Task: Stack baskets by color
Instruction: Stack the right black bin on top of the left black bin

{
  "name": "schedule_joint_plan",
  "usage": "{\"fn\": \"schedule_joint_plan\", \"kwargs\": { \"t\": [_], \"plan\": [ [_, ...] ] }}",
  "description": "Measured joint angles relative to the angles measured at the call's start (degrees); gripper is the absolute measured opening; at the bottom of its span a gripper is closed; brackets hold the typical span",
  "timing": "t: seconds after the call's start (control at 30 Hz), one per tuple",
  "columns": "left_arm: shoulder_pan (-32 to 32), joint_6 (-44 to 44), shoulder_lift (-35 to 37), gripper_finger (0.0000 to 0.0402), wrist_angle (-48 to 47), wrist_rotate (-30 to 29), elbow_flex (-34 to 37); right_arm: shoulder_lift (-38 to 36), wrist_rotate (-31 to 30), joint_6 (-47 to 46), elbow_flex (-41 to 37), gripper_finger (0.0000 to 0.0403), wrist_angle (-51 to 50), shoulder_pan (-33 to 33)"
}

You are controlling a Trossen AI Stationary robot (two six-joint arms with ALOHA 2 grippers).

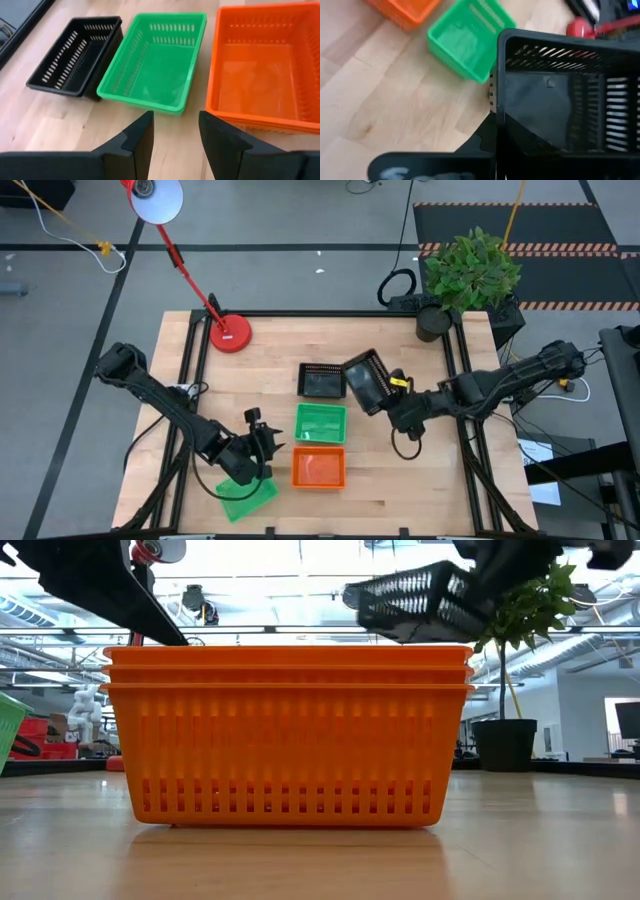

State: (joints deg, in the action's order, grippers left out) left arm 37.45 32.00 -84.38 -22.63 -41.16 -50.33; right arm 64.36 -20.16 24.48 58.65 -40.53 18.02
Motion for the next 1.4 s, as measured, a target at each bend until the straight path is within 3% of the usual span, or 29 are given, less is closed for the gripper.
{"fn": "schedule_joint_plan", "kwargs": {
  "t": [0.33, 0.7, 1.03, 1.4],
  "plan": [
    [0.0, 0.2, 0.0, 0.0159, 0.3, 0.0, 0.2, 0.0, 11.6, 14.9, 8.4, 0.0001, -2.9, -8.2],
    [0.0, 0.2, 0.0, 0.0159, 0.3, 0.1, 0.2, 0.4, 17.5, 27.0, 16.1, 0.0000, -8.5, -13.3],
    [0.0, 0.1, 0.0, 0.0159, 0.3, 0.5, 0.2, 7.8, 24.3, 34.9, 25.0, 0.0000, -12.0, -17.9],
    [0.0, 0.0, 0.0, 0.0159, 0.3, 1.9, 0.2, 16.1, 27.1, 54.7, 30.9, 0.0000, -14.6, -21.7]
  ]
}}
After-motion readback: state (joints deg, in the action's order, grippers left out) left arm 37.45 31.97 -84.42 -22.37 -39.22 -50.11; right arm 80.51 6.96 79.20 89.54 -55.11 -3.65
